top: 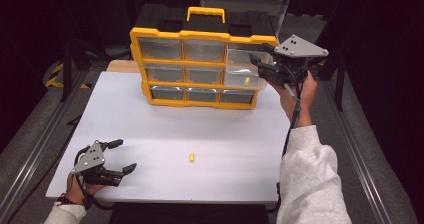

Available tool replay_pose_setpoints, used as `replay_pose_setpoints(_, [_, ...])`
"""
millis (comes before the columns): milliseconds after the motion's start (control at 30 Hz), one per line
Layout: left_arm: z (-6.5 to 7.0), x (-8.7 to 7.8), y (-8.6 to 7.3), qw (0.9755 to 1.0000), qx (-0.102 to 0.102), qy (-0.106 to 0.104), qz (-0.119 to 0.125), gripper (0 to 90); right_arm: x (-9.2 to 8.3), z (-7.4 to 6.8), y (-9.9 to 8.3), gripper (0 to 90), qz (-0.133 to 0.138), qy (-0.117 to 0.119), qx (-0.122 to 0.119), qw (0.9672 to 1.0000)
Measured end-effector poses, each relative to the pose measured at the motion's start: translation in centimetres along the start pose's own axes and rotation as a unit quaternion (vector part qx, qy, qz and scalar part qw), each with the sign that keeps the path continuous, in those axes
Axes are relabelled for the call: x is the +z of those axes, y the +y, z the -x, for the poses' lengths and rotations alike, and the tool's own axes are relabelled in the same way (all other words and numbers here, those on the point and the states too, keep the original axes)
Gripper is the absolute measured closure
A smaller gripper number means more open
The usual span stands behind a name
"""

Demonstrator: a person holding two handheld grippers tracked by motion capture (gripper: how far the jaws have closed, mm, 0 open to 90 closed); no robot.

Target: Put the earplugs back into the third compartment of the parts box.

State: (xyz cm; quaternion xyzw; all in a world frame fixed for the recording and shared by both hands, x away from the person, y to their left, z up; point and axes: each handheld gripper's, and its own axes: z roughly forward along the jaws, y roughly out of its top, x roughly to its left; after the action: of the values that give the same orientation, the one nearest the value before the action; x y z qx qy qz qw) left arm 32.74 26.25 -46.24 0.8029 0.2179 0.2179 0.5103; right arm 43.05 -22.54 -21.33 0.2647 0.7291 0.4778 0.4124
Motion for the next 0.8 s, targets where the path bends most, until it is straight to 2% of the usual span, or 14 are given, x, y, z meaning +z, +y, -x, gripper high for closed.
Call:
replay_pose_setpoints(33, [0.0, 0.0, 0.0, 1.0000, 0.002, -0.001, -0.001, 11.3, -0.6, -0.3, -0.1, 44.4, 0.006, -0.019, 0.005, 0.9998])
replay_pose_setpoints(67, [0.0, 0.0, 0.0, 1.0000, 0.002, -0.001, -0.001, 11.2, -0.6, -0.3, -0.1, 44.4, 0.006, -0.019, 0.005, 0.9998])
replay_pose_setpoints(167, [0.0, 0.0, 0.0, 1.0000, 0.001, 0.001, 0.001, 11.2, -1.8, -0.9, -0.7, 36.3, 0.024, -0.026, 0.014, 0.9993])
replay_pose_setpoints(300, [0.0, 0.0, 0.0, 1.0000, 0.001, -0.003, 0.003, 10.8, -2.9, -1.5, -1.2, 31.8, 0.044, -0.016, 0.024, 0.9986])
replay_pose_setpoints(367, [0.1, -0.1, 0.0, 1.0000, 0.004, -0.005, 0.006, 11.1, -3.5, -2.3, -1.9, 31.2, 0.056, -0.007, 0.029, 0.9980])
replay_pose_setpoints(433, [0.0, 0.0, 0.0, 1.0000, 0.002, -0.004, 0.005, 10.9, -4.3, -3.7, -3.0, 28.8, 0.062, 0.002, 0.022, 0.9978])
replay_pose_setpoints(500, [0.0, 0.0, 0.0, 1.0000, 0.000, -0.002, 0.005, 10.9, -4.5, -4.1, -3.3, 27.9, 0.064, 0.004, 0.017, 0.9978])
replay_pose_setpoints(533, [0.0, 0.0, 0.0, 1.0000, 0.000, -0.001, 0.005, 10.9, -5.1, -5.2, -4.3, 25.2, 0.071, 0.004, 0.010, 0.9974])
replay_pose_setpoints(633, [-0.1, 0.0, -0.1, 1.0000, -0.001, 0.000, 0.004, 10.9, -5.8, -6.4, -5.8, 23.1, 0.078, 0.010, 0.002, 0.9969])
replay_pose_setpoints(733, [-0.2, 0.1, -0.1, 1.0000, -0.004, 0.000, 0.004, 10.9, -6.6, -7.4, -7.5, 21.4, 0.087, 0.025, 0.011, 0.9958])
replay_pose_setpoints(800, [-0.2, 0.2, -0.1, 1.0000, -0.004, 0.000, 0.002, 10.9, -7.0, -7.8, -8.6, 20.8, 0.093, 0.035, 0.025, 0.9947])
